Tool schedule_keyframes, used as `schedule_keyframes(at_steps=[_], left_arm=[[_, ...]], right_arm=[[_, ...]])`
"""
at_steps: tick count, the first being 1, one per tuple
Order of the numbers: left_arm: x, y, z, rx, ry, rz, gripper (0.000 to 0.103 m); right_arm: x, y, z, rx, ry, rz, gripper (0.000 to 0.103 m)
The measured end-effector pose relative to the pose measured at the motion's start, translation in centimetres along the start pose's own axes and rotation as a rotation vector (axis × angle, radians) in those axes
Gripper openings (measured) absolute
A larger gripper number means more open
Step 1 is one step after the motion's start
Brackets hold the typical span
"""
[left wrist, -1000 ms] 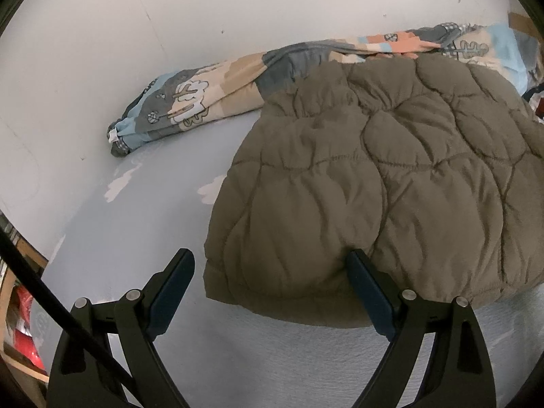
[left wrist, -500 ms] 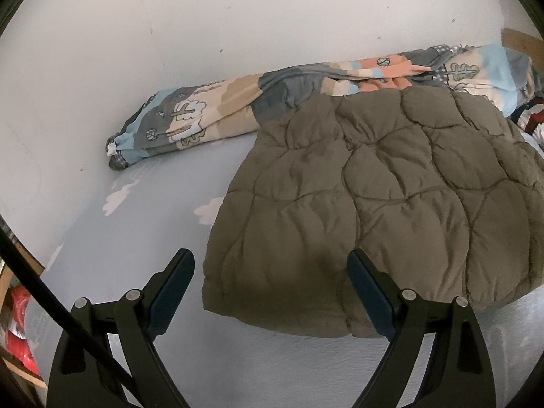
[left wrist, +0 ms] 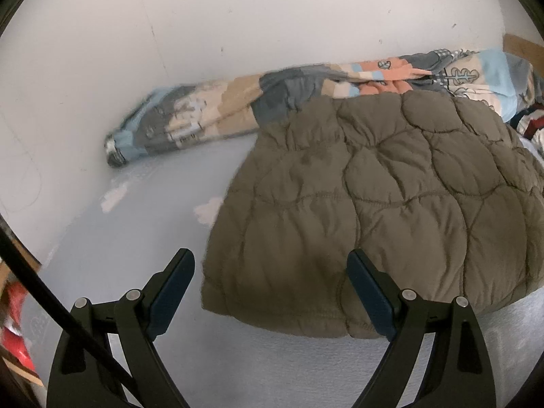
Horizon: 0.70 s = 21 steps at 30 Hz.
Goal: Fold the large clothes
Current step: 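Press and smooth the folded jacket edge with both grippers, then grasp the folded jacket edge with both grippers and fold it over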
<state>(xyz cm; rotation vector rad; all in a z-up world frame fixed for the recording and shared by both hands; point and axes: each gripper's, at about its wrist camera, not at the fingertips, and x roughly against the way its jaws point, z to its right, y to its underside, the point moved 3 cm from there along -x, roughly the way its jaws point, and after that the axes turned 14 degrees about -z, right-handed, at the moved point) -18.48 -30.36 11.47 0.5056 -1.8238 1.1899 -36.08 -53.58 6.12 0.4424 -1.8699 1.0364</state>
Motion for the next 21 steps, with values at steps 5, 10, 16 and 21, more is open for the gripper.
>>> schedule_keyframes(at_steps=[5,10,16,21], left_arm=[[-3.0,0.4,-4.0,0.213,0.177,-0.183,0.091],[-5.1,1.8,-8.1,0.469,0.402,-0.308,0.091],[-7.4,4.1,-11.6,0.743,0.627,-0.354,0.091],[-8.8,4.2,-11.6,0.768,0.694,-0.322,0.091]], right_arm=[[0.1,-0.3,2.6,-0.126,-0.066,-0.017,0.087],[0.6,0.5,8.0,-0.393,-0.177,-0.027,0.087],[1.2,2.7,13.8,-0.689,-0.290,-0.011,0.089],[-0.4,4.3,17.0,-0.842,-0.410,-0.009,0.090]])
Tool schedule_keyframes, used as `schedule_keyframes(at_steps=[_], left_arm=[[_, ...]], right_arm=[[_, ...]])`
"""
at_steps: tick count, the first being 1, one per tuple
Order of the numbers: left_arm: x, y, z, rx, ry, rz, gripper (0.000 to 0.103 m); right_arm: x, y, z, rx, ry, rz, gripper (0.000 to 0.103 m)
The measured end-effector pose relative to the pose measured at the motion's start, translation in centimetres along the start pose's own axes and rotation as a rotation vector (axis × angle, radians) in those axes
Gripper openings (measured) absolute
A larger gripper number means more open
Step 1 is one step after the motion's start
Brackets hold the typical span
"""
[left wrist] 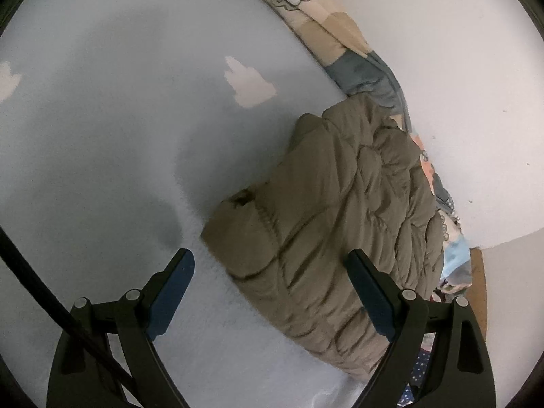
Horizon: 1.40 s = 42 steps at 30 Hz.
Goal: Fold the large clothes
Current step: 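Grasp the folded jacket edge with both grippers and fold it over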
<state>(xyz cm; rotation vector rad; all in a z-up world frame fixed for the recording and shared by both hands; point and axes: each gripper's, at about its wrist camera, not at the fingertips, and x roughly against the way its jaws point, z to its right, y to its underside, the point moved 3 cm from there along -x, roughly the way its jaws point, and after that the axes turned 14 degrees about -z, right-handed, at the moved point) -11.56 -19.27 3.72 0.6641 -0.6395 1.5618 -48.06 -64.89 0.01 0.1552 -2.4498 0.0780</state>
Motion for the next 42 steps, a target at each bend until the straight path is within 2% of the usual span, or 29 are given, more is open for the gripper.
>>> schedule_keyframes(at_steps=[5,9,10,11,12,13,14,15,17,18,21,27,34,37,42], left_arm=[[-1.0,-1.0,1.0,-0.028,0.054,0.002,0.091],[-2.0,-1.6,2.1,-0.077,-0.011,0.018,0.091],[-2.2,-1.6,2.3,-0.094,-0.040,0.024,0.090],[-2.1,-1.5,2.9,-0.126,-0.078,0.043,0.085],[-2.0,-1.4,3.4,-0.156,-0.107,0.062,0.077],[-1.7,-1.2,4.4,-0.209,-0.163,0.091,0.073],[-1.4,-0.7,5.6,-0.277,-0.229,0.122,0.065],[-1.2,-0.2,6.6,-0.337,-0.289,0.152,0.059],[-1.0,1.2,9.2,-0.471,-0.429,0.226,0.054],[-0.8,1.7,9.8,-0.496,-0.454,0.245,0.053],[0.1,2.0,10.3,-0.506,-0.449,0.265,0.052],[2.9,2.8,11.0,-0.517,-0.427,0.283,0.051],[7.5,6.3,10.9,-0.541,-0.380,0.268,0.051],[9.0,8.8,9.8,-0.547,-0.388,0.246,0.051],[10.7,12.6,6.1,-0.514,-0.357,0.188,0.053]], right_arm=[[-1.0,-1.3,1.9,-0.069,-0.074,-0.010,0.090],[-2.2,-2.2,2.2,-0.058,-0.109,-0.014,0.090],[-2.5,-2.6,2.2,-0.050,-0.111,-0.017,0.089],[-2.9,-2.8,2.1,-0.036,-0.114,-0.026,0.084],[-3.3,-3.0,1.8,-0.014,-0.114,-0.036,0.071],[-3.5,-3.2,1.7,-0.003,-0.099,-0.033,0.065],[-3.4,-3.1,1.4,0.013,-0.075,-0.027,0.053],[-3.2,-3.1,0.8,0.049,-0.035,-0.018,0.045],[-2.7,-2.8,-1.3,0.153,0.085,0.014,0.039],[-2.3,-2.4,-2.9,0.229,0.164,0.043,0.037],[-1.5,-0.7,-6.3,0.402,0.338,0.115,0.033],[0.5,2.2,-10.1,0.596,0.497,0.204,0.031],[4.5,4.5,-11.3,0.637,0.468,0.203,0.031],[6.6,6.3,-10.8,0.625,0.444,0.183,0.031],[10.2,10.6,-8.2,0.610,0.418,0.165,0.031]])
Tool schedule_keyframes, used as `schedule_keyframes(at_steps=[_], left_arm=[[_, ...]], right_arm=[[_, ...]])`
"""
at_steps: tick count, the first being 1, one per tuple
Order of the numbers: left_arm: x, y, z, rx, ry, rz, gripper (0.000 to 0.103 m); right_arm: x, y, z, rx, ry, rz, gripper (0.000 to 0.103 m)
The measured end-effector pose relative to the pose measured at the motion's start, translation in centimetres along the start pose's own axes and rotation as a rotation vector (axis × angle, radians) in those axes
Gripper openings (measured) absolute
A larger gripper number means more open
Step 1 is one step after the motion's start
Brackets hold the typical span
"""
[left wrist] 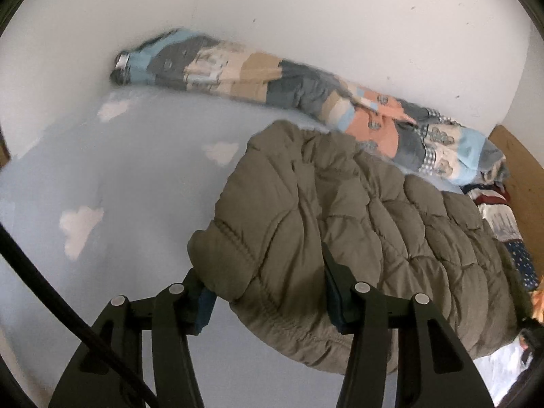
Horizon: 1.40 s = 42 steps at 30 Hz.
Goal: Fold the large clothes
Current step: 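Grasp the folded jacket edge with both grippers and fold it over, then lay the jacket down and open both grippers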
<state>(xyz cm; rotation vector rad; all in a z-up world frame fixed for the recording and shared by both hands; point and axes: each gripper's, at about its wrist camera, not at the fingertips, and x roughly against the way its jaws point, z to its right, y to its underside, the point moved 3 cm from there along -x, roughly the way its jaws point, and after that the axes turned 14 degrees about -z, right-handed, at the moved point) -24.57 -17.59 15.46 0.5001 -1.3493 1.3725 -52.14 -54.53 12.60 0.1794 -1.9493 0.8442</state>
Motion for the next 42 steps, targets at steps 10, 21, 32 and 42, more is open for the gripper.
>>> schedule_keyframes(at_steps=[10,21,32,42], left_arm=[[0.2,4.4,-7.1,0.334,0.221,-0.209,0.061],[4.1,3.5,-1.6,0.073,-0.027,0.063,0.064],[-5.3,6.0,7.7,-0.212,-0.194,-0.121,0.085],[-5.9,6.5,8.0,-0.177,-0.245,-0.077,0.092]], right_arm=[[-1.4,7.0,6.5,-0.293,-0.123,-0.213,0.064],[4.7,6.3,4.9,-0.162,-0.114,0.039,0.076],[-4.5,6.5,-6.0,0.149,0.027,-0.117,0.077],[-9.4,6.8,-5.2,0.093,0.026,-0.248,0.098]])
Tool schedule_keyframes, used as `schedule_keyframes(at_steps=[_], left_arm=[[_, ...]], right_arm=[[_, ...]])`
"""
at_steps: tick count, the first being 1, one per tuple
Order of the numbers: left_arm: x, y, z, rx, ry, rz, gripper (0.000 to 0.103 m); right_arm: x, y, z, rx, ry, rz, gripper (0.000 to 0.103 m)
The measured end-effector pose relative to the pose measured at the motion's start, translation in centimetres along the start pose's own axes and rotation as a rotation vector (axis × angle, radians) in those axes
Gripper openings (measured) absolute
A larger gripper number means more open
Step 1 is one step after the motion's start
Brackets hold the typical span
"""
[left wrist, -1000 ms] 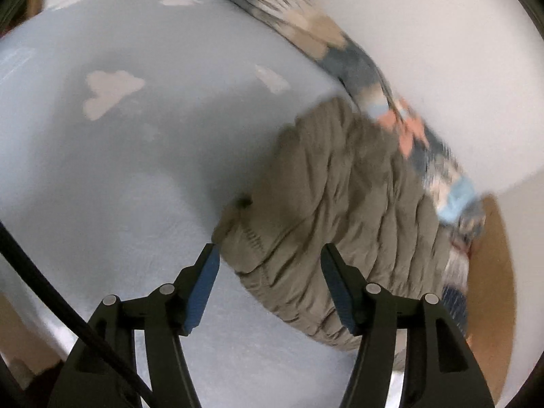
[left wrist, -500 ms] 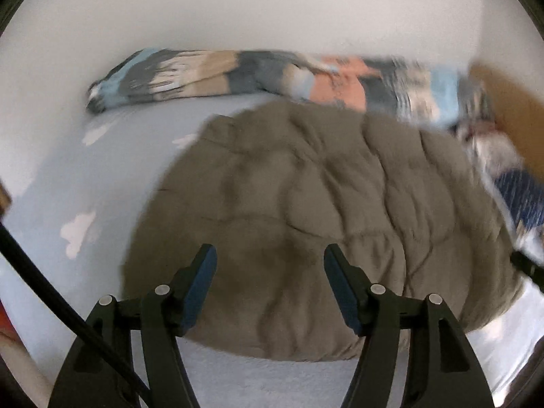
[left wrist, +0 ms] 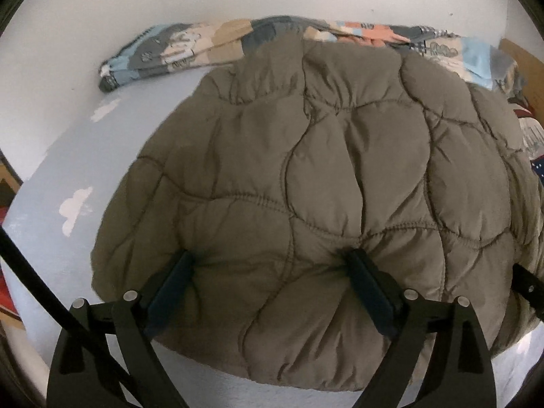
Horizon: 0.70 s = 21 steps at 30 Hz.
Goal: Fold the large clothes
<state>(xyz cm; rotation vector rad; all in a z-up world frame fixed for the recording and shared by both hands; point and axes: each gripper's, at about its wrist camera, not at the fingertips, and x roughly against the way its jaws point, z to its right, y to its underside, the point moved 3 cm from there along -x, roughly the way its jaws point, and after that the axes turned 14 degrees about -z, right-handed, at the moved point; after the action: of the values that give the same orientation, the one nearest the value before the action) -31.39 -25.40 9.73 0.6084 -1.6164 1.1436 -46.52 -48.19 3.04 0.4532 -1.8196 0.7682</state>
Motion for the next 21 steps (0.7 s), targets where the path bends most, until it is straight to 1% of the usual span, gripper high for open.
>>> schedule_keyframes(at_steps=[2,4,5,6,8,10,11,13,16,18,21], left_arm=[[1.2,0.7,-0.2,-0.005,0.001,0.020,0.092],[2.3,0.8,-0.3,-0.018,0.024,0.038,0.092],[3.2,1.4,-0.3,-0.028,0.039,0.056,0.092],[4.2,1.9,-0.2,-0.039,0.044,0.077,0.092],[6.3,2.9,-0.1,-0.067,0.029,0.146,0.092],[8.4,4.3,-0.1,-0.087,0.007,0.214,0.092],[9.2,5.1,-0.1,-0.095,0.004,0.226,0.092],[10.5,6.6,-0.3,-0.102,0.015,0.241,0.092],[12.7,8.6,-0.7,-0.128,0.030,0.274,0.092],[14.5,10.3,-1.1,-0.148,0.029,0.316,0.092],[17.0,13.0,-2.2,-0.167,0.040,0.387,0.092]], right_arm=[[0.6,-0.2,-0.3,-0.005,0.006,0.014,0.098],[1.8,0.4,-0.5,-0.016,-0.012,0.049,0.098],[2.4,0.8,-0.7,-0.011,-0.023,0.067,0.097],[3.5,1.4,-0.9,0.007,-0.023,0.096,0.097],[5.2,2.6,-1.3,0.049,0.004,0.142,0.097],[7.6,4.0,-1.5,0.091,0.031,0.219,0.097],[8.8,4.6,-1.5,0.110,0.048,0.258,0.097],[10.5,5.7,-1.5,0.132,0.061,0.310,0.097],[12.9,8.1,-1.6,0.147,0.048,0.365,0.097],[14.3,9.6,-1.7,0.163,0.059,0.405,0.097],[16.4,13.2,-2.4,0.202,0.076,0.477,0.097]])
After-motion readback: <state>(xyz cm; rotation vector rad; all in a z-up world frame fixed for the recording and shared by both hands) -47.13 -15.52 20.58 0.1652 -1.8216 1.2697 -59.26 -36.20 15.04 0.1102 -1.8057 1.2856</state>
